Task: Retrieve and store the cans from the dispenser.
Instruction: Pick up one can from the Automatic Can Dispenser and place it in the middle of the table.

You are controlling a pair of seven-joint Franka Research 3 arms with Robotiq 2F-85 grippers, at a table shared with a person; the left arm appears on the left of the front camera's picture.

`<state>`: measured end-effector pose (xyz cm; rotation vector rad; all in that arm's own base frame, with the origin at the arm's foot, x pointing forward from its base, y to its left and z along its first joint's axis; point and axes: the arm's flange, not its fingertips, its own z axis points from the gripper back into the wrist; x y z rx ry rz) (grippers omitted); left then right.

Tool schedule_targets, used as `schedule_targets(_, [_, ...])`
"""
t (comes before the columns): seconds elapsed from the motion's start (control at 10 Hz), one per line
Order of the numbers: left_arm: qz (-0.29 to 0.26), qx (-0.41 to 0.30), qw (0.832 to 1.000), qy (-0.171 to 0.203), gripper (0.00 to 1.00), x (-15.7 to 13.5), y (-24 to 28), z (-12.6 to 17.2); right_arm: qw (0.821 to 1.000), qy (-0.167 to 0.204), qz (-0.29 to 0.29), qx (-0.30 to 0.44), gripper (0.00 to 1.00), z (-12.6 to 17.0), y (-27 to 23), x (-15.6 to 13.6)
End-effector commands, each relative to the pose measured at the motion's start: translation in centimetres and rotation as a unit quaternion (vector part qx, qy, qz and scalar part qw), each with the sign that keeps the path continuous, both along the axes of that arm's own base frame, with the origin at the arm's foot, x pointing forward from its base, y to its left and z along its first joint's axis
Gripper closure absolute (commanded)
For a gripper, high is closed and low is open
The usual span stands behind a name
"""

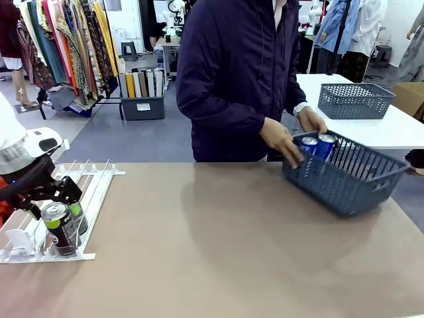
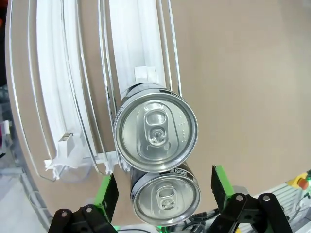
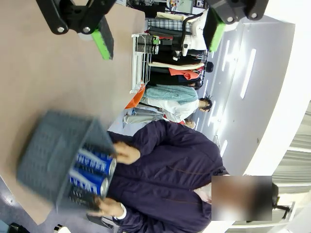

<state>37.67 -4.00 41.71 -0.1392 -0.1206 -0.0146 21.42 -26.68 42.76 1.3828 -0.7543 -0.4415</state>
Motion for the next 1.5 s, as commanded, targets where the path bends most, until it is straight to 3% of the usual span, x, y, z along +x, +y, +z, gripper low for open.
schedule_targets(0.0, [0.013, 0.011, 1.000, -0.006, 0.00, 0.2, -0.4, -0.4, 1.000, -0.001, -0.002, 0.005, 0.00, 0.4, 0.1, 0.1])
schedule_targets(0.1, [0.013, 0.012, 1.000, -0.003, 0.00, 0.2, -0.5, -0.5, 1.000, -0.001, -0.002, 0.005, 0.00, 0.4, 0.1, 0.1])
schedule_targets(0.2, [0.013, 0.014, 1.000, -0.002, 0.19, 0.3, -0.4, -0.5, 1.000, -0.001, -0.002, 0.005, 0.00, 0.4, 0.1, 0.1])
schedule_targets(0.3, [0.013, 0.021, 1.000, -0.001, 0.75, 0.3, -0.5, -0.5, 1.000, -0.001, -0.002, 0.005, 0.00, 0.4, 0.1, 0.1])
schedule_targets(0.4, [0.009, 0.024, 1.000, 0.004, 1.00, 0.3, -0.5, -0.5, 1.000, -0.001, -0.002, 0.005, 0.00, 0.4, 0.1, 0.1])
schedule_targets(1.0, [0.003, 0.031, 0.999, -0.008, 1.00, 0.1, -0.5, 0.5, 1.000, -0.001, -0.002, 0.005, 0.00, 0.4, 0.1, 0.1])
schedule_targets(1.2, [-0.023, 0.035, 0.999, -0.032, 1.00, -0.9, -0.7, 3.7, 1.000, -0.001, -0.002, 0.005, 0.00, 0.4, 0.1, 0.1])
schedule_targets(1.4, [-0.032, 0.029, 0.996, -0.083, 1.00, -3.0, -1.1, 8.4, 1.000, -0.001, -0.002, 0.005, 0.00, 0.4, 0.1, 0.1])
